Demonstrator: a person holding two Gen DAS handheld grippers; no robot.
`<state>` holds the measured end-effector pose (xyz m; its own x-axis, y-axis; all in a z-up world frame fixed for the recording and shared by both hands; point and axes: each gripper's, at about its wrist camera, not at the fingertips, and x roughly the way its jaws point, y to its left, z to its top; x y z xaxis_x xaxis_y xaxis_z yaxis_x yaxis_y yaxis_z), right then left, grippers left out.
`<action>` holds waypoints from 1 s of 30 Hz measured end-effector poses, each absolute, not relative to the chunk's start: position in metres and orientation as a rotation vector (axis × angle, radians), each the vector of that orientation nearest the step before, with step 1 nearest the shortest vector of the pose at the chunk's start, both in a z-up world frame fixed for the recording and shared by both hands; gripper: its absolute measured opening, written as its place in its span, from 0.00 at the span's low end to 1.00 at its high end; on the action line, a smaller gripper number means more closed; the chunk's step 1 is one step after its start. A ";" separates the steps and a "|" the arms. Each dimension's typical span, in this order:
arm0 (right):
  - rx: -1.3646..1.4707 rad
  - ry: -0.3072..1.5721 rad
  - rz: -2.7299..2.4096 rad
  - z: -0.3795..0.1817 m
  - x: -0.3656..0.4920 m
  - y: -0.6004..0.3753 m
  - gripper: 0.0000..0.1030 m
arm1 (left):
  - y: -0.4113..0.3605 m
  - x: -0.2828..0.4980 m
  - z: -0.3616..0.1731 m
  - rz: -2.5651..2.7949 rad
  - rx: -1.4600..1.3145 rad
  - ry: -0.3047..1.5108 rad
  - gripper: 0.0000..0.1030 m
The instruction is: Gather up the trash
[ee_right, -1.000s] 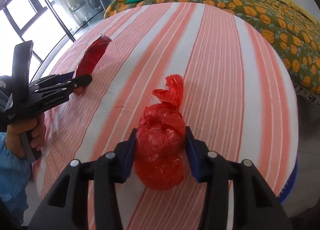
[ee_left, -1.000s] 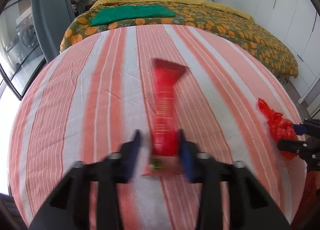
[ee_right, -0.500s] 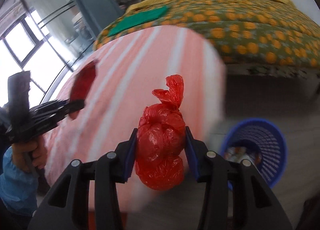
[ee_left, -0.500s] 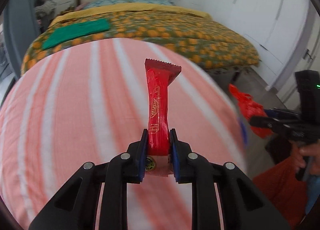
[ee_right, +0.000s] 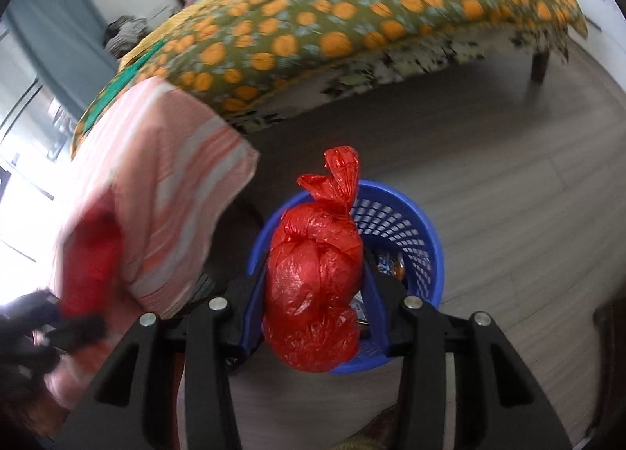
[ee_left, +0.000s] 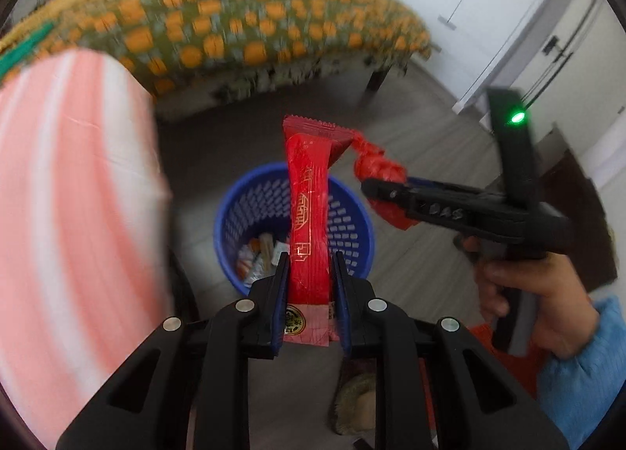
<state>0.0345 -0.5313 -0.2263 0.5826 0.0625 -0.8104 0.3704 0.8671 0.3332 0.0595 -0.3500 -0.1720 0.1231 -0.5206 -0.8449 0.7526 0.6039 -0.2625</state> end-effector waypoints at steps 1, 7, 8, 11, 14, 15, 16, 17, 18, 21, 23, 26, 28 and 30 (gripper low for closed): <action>0.524 0.947 -0.194 -0.231 0.036 -0.536 0.42 | -0.357 0.064 -0.181 -0.941 0.248 1.123 0.20; 0.624 0.958 -0.182 -0.259 0.047 -0.567 0.44 | -0.402 0.092 -0.240 -0.911 0.267 1.183 0.21; 0.646 0.962 -0.178 -0.265 0.050 -0.571 0.45 | -0.410 0.097 -0.249 -0.905 0.267 1.190 0.24; 0.694 0.958 -0.208 -0.280 0.053 -0.584 0.80 | -0.418 0.110 -0.263 -0.880 0.278 1.194 0.59; 0.739 0.918 -0.256 -0.278 0.045 -0.595 0.81 | -0.408 0.112 -0.254 -0.862 0.270 1.138 0.72; 0.743 0.907 -0.266 -0.275 0.043 -0.597 0.82 | -0.406 0.111 -0.249 -0.868 0.264 1.124 0.75; 0.742 0.893 -0.275 -0.271 0.041 -0.598 0.85 | -0.402 0.106 -0.240 -0.875 0.257 1.097 0.77; 0.728 0.870 -0.291 -0.260 0.035 -0.597 0.86 | -0.402 0.104 -0.233 -0.883 0.252 1.074 0.77; 0.715 0.859 -0.303 -0.254 0.033 -0.597 0.88 | -0.399 0.099 -0.224 -0.894 0.247 1.048 0.78; 0.676 0.824 -0.333 -0.225 0.017 -0.588 0.96 | -0.381 0.072 -0.187 -0.909 0.237 0.928 0.89; 0.653 0.797 -0.344 -0.206 0.004 -0.581 0.96 | -0.363 0.050 -0.160 -0.879 0.233 0.812 0.95; 0.559 0.774 -0.367 -0.179 -0.017 -0.560 0.96 | -0.340 0.023 -0.128 -0.844 0.230 0.693 0.95; 0.470 0.774 -0.399 -0.165 -0.033 -0.543 0.96 | -0.332 0.011 -0.117 -0.830 0.242 0.655 0.95; 0.368 0.761 -0.436 -0.153 -0.050 -0.522 0.96 | -0.326 0.003 -0.109 -0.803 0.259 0.625 0.95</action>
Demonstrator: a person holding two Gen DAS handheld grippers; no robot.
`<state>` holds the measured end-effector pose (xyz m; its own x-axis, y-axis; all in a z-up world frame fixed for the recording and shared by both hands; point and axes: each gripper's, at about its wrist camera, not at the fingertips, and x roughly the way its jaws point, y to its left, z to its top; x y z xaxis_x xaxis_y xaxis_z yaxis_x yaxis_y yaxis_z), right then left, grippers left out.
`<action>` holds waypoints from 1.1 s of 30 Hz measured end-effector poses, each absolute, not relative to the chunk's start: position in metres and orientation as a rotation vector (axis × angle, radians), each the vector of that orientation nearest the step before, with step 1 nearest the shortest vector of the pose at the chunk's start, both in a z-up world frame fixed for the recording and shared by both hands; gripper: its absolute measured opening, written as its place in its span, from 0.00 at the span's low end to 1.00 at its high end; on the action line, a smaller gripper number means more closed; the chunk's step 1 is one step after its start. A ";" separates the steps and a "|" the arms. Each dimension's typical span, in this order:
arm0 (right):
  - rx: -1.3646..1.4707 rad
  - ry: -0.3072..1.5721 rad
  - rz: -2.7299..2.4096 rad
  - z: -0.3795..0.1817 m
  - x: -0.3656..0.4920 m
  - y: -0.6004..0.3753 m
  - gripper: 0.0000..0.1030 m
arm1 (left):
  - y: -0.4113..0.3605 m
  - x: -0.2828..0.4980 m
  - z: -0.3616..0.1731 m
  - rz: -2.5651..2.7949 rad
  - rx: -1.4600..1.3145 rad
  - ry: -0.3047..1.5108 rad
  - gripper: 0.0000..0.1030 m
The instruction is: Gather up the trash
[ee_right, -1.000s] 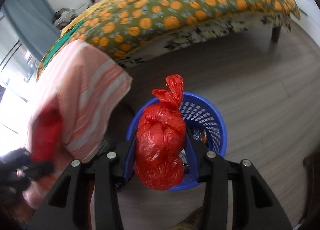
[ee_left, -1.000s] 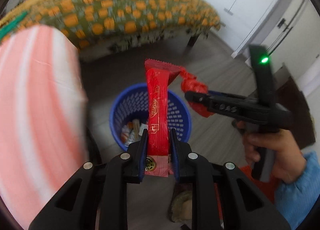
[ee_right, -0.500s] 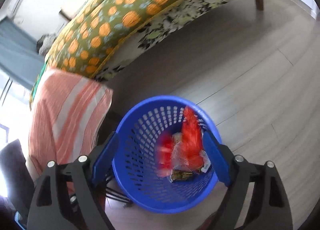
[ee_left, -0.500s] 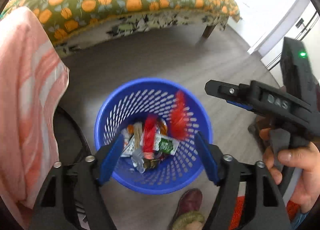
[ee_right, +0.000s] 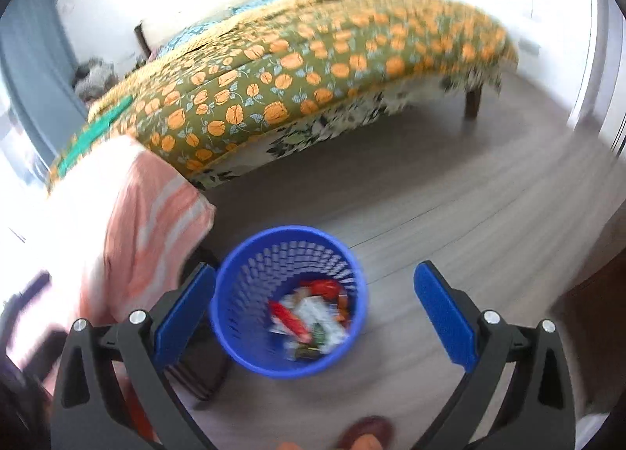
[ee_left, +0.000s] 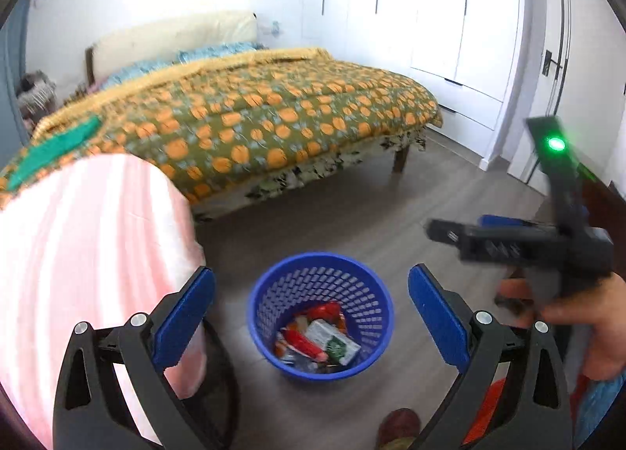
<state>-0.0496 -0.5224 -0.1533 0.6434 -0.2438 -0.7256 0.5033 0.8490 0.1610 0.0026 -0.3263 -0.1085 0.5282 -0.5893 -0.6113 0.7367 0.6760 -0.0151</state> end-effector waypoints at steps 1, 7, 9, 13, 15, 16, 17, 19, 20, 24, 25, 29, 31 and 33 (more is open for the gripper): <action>0.334 0.745 -0.446 -0.149 -0.056 -0.514 0.96 | -0.323 -0.001 -0.105 -0.795 0.258 0.613 0.95; 0.372 0.667 -0.414 -0.136 -0.097 -0.484 0.96 | -0.307 -0.009 -0.106 -0.747 0.219 0.628 0.95; 0.360 0.686 -0.409 -0.142 -0.101 -0.478 0.96 | -0.306 -0.009 -0.110 -0.724 0.228 0.647 0.95; 0.360 0.711 -0.399 -0.150 -0.105 -0.466 0.96 | -0.305 -0.004 -0.122 -0.704 0.241 0.707 0.95; 0.313 0.734 -0.405 -0.153 -0.104 -0.460 0.95 | -0.306 -0.001 -0.129 -0.706 0.243 0.736 0.95; 0.301 0.746 -0.406 -0.155 -0.103 -0.459 0.96 | -0.307 0.000 -0.132 -0.706 0.244 0.750 0.95; 0.294 0.762 -0.404 -0.158 -0.102 -0.458 0.96 | -0.309 0.002 -0.137 -0.703 0.251 0.770 0.95; 0.290 0.781 -0.397 -0.163 -0.101 -0.457 0.96 | -0.310 0.003 -0.144 -0.698 0.265 0.784 0.95; 0.286 0.791 -0.393 -0.165 -0.100 -0.457 0.96 | -0.311 0.003 -0.147 -0.695 0.277 0.793 0.95; 0.282 0.829 -0.376 -0.172 -0.099 -0.455 0.96 | -0.315 0.004 -0.160 -0.675 0.312 0.821 0.95; 0.281 0.835 -0.375 -0.173 -0.099 -0.455 0.96 | -0.315 0.004 -0.162 -0.672 0.316 0.826 0.95; 0.278 0.853 -0.364 -0.176 -0.099 -0.452 0.96 | -0.317 0.006 -0.167 -0.659 0.327 0.842 0.95; 0.275 0.858 -0.363 -0.176 -0.099 -0.451 0.96 | -0.317 0.006 -0.169 -0.657 0.330 0.845 0.95; 0.277 0.863 -0.362 -0.177 -0.098 -0.451 0.96 | -0.318 0.005 -0.170 -0.655 0.334 0.847 0.95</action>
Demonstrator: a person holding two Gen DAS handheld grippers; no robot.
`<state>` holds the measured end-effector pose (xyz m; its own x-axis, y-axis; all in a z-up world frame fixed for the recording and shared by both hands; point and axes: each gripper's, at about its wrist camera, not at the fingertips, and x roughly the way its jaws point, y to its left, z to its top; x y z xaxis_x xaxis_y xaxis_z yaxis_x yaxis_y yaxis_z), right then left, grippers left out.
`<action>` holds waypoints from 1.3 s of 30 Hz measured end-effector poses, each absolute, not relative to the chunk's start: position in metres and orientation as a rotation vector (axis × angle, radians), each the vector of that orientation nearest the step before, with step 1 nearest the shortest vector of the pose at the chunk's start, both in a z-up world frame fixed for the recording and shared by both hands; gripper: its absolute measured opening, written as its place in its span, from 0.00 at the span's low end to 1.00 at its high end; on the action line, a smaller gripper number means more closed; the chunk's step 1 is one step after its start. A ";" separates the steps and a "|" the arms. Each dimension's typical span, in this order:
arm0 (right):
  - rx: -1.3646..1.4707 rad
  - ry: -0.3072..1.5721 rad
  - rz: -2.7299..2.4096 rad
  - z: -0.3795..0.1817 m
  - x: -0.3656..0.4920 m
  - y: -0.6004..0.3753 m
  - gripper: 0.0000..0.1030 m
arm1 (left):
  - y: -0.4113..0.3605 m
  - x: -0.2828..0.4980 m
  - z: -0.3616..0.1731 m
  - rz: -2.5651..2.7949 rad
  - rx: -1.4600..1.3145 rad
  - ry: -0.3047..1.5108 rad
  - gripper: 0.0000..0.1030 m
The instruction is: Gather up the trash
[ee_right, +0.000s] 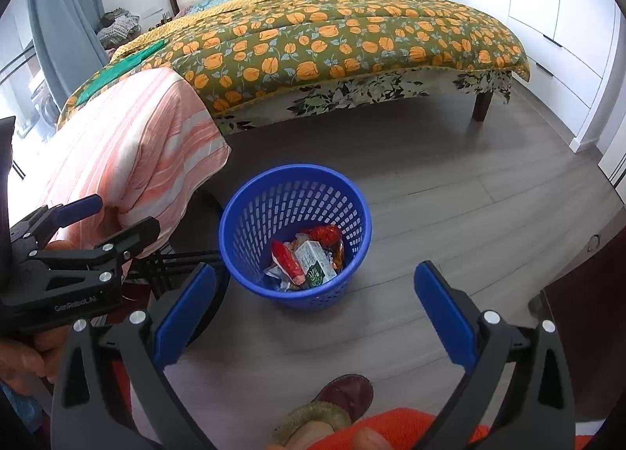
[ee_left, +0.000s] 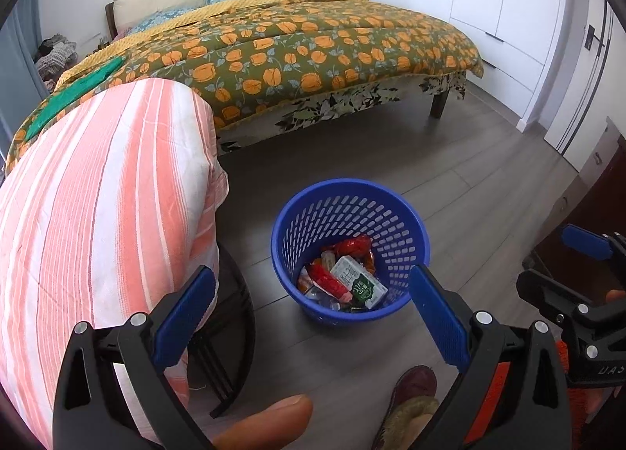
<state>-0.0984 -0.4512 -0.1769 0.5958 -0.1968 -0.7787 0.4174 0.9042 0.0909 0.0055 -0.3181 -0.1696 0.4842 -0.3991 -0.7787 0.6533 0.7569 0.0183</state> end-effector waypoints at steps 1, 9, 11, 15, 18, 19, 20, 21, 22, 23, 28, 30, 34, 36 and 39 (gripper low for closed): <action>0.276 0.865 -0.362 -0.177 -0.098 -0.451 0.96 | -0.318 0.006 -0.170 -0.655 0.334 0.849 0.95; 0.272 0.875 -0.358 -0.178 -0.096 -0.450 0.96 | -0.317 0.007 -0.171 -0.651 0.330 0.855 0.95; 0.272 0.876 -0.358 -0.178 -0.096 -0.450 0.96 | -0.316 0.007 -0.171 -0.651 0.330 0.856 0.95; 0.270 0.877 -0.358 -0.178 -0.096 -0.450 0.96 | -0.316 0.008 -0.171 -0.652 0.331 0.858 0.95; 0.270 0.879 -0.358 -0.181 -0.096 -0.449 0.96 | -0.316 0.008 -0.172 -0.650 0.330 0.858 0.95; 0.270 0.879 -0.359 -0.180 -0.096 -0.449 0.96 | -0.316 0.008 -0.172 -0.649 0.330 0.857 0.95; 0.271 0.879 -0.359 -0.180 -0.096 -0.449 0.96 | -0.316 0.009 -0.172 -0.648 0.330 0.858 0.95; 0.271 0.879 -0.358 -0.180 -0.096 -0.449 0.96 | -0.316 0.008 -0.172 -0.650 0.329 0.859 0.95; 0.270 0.880 -0.358 -0.181 -0.096 -0.449 0.96 | -0.315 0.009 -0.172 -0.650 0.329 0.861 0.95; 0.270 0.880 -0.358 -0.181 -0.096 -0.449 0.96 | -0.316 0.008 -0.172 -0.648 0.329 0.860 0.95; 0.271 0.881 -0.359 -0.182 -0.096 -0.448 0.96 | -0.315 0.009 -0.173 -0.644 0.332 0.862 0.95; 0.271 0.880 -0.359 -0.182 -0.095 -0.448 0.96 | -0.315 0.009 -0.173 -0.642 0.331 0.863 0.95; 0.270 0.881 -0.360 -0.182 -0.095 -0.448 0.96 | -0.314 0.009 -0.173 -0.640 0.329 0.864 0.95; 0.270 0.881 -0.360 -0.182 -0.095 -0.447 0.96 | -0.314 0.009 -0.173 -0.641 0.330 0.864 0.95; 0.270 0.882 -0.360 -0.182 -0.095 -0.448 0.96 | -0.314 0.009 -0.173 -0.642 0.330 0.864 0.95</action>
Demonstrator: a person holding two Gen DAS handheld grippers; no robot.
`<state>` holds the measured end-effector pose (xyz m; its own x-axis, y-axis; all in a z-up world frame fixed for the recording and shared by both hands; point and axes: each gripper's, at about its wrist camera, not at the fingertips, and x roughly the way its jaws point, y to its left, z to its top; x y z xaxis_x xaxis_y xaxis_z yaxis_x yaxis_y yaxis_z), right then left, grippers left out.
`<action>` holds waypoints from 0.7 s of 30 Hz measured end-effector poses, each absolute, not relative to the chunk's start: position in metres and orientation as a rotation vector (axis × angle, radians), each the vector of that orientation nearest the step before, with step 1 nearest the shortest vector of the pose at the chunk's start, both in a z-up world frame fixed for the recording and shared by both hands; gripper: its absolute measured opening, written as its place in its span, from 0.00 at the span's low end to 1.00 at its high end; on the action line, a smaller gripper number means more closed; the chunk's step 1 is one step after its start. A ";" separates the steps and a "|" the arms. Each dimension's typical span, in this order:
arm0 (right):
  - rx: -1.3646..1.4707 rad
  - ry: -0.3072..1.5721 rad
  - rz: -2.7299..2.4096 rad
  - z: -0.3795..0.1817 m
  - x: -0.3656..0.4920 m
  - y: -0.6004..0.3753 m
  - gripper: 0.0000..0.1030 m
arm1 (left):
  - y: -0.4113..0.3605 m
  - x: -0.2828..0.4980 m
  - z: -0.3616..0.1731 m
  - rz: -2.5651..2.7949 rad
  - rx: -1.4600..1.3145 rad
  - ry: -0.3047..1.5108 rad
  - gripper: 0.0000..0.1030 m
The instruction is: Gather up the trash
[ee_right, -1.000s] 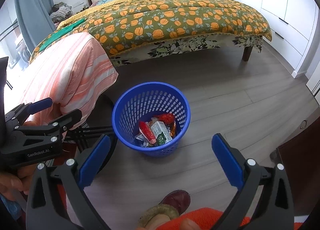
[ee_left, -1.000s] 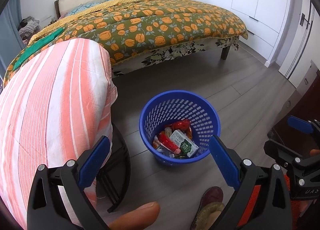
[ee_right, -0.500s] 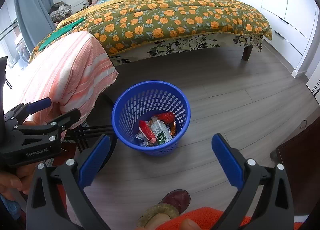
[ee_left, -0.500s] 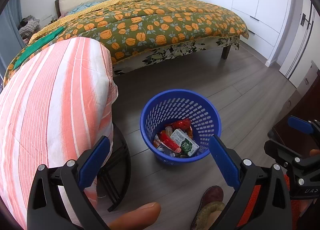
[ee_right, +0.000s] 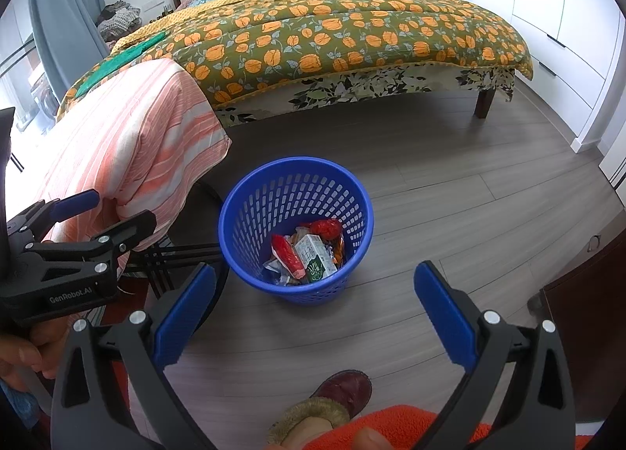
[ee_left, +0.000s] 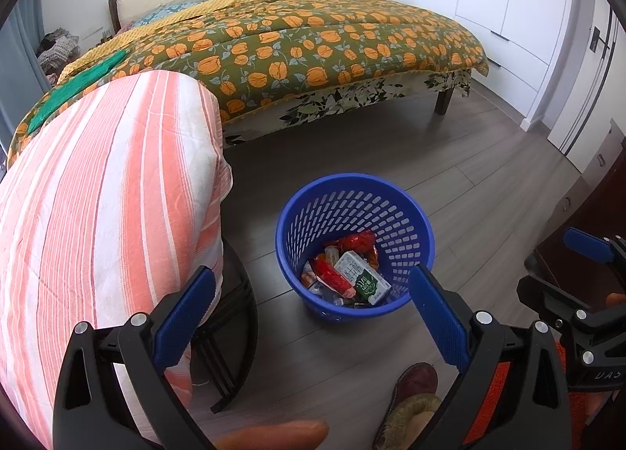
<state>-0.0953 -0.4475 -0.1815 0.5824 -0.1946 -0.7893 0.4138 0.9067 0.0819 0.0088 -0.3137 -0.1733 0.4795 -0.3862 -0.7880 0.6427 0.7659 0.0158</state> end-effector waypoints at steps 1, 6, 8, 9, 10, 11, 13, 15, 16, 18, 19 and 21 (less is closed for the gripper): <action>0.270 0.882 -0.361 -0.182 -0.095 -0.447 0.96 | -0.314 0.009 -0.173 -0.642 0.331 0.864 0.95; 0.270 0.882 -0.360 -0.182 -0.095 -0.448 0.96 | -0.314 0.010 -0.174 -0.640 0.329 0.869 0.95; 0.269 0.882 -0.360 -0.181 -0.095 -0.448 0.96 | -0.313 0.010 -0.174 -0.639 0.328 0.871 0.95; 0.269 0.883 -0.360 -0.181 -0.095 -0.448 0.96 | -0.313 0.010 -0.175 -0.639 0.329 0.872 0.95; 0.269 0.883 -0.359 -0.181 -0.095 -0.449 0.96 | -0.314 0.010 -0.175 -0.637 0.328 0.873 0.95; 0.269 0.883 -0.359 -0.181 -0.095 -0.449 0.96 | -0.314 0.010 -0.175 -0.637 0.329 0.873 0.95; 0.268 0.884 -0.360 -0.182 -0.095 -0.449 0.96 | -0.315 0.009 -0.175 -0.636 0.329 0.875 0.95; 0.269 0.883 -0.362 -0.184 -0.097 -0.448 0.96 | -0.316 0.009 -0.175 -0.636 0.327 0.873 0.95; 0.269 0.884 -0.361 -0.183 -0.096 -0.449 0.96 | -0.315 0.008 -0.175 -0.631 0.327 0.867 0.95; 0.269 0.884 -0.361 -0.183 -0.096 -0.449 0.96 | -0.317 0.007 -0.175 -0.625 0.330 0.862 0.95; 0.269 0.884 -0.361 -0.183 -0.096 -0.449 0.96 | -0.317 0.006 -0.175 -0.621 0.330 0.860 0.95; 0.269 0.884 -0.361 -0.183 -0.096 -0.449 0.96 | -0.318 0.005 -0.174 -0.626 0.334 0.858 0.95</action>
